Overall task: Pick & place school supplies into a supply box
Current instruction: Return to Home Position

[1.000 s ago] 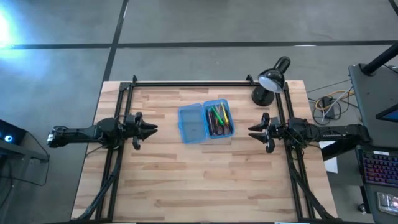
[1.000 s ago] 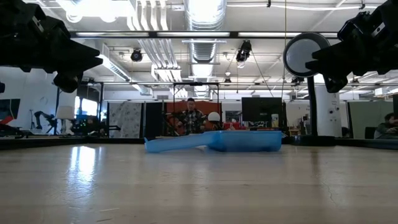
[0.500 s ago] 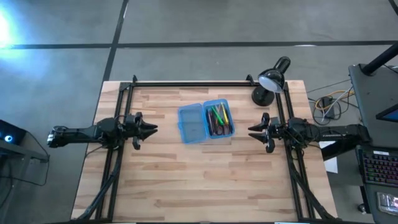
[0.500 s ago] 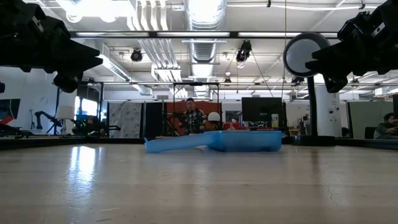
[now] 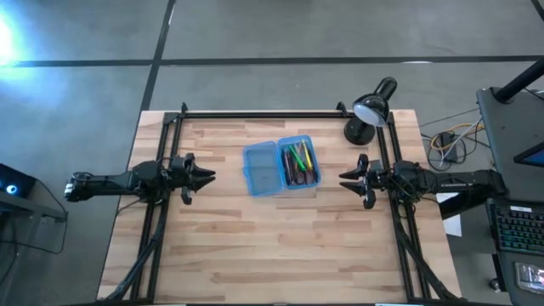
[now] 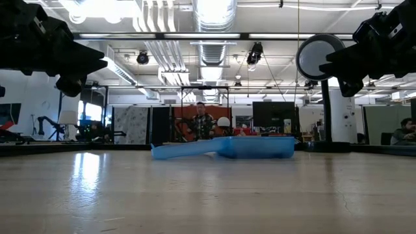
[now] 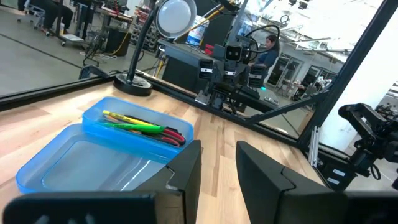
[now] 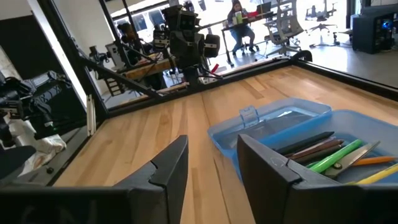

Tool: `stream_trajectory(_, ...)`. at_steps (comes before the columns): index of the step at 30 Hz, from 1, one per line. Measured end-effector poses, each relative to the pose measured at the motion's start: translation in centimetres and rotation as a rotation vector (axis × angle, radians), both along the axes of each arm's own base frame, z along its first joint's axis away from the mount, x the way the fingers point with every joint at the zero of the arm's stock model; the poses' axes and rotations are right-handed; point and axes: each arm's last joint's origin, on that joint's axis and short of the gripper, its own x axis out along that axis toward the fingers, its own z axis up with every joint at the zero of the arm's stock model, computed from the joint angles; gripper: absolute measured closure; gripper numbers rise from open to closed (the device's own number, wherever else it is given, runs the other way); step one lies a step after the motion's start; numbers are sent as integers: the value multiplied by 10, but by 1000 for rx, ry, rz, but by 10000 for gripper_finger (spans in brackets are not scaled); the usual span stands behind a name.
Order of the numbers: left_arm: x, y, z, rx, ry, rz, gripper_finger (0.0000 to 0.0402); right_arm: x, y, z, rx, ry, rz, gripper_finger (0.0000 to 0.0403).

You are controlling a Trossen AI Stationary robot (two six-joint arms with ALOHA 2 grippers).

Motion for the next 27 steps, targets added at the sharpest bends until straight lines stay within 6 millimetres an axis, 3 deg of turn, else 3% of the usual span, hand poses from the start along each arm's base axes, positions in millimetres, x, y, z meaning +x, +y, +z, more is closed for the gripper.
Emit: stream_trajectory(27, 0, 0, 0, 0, 0, 0, 317, 0, 0, 0, 0, -1, 0, 268)
